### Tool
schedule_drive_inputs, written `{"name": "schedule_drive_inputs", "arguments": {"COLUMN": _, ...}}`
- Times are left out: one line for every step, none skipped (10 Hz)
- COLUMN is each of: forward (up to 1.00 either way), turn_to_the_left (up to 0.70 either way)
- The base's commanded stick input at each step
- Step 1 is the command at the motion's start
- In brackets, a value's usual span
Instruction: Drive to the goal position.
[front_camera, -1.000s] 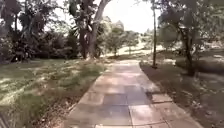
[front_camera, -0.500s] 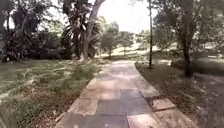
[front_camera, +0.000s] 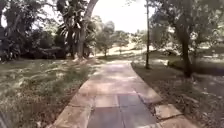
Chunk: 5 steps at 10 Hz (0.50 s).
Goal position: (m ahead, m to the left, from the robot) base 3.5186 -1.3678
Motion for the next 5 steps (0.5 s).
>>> {"name": "schedule_drive_inputs", "arguments": {"forward": 0.45, "turn_to_the_left": 0.00}}
{"name": "schedule_drive_inputs", "arguments": {"forward": 0.45, "turn_to_the_left": 0.00}}
{"name": "schedule_drive_inputs", "arguments": {"forward": 0.45, "turn_to_the_left": 0.00}}
{"name": "schedule_drive_inputs", "arguments": {"forward": 0.45, "turn_to_the_left": 0.00}}
{"name": "schedule_drive_inputs", "arguments": {"forward": 0.45, "turn_to_the_left": -0.02}}
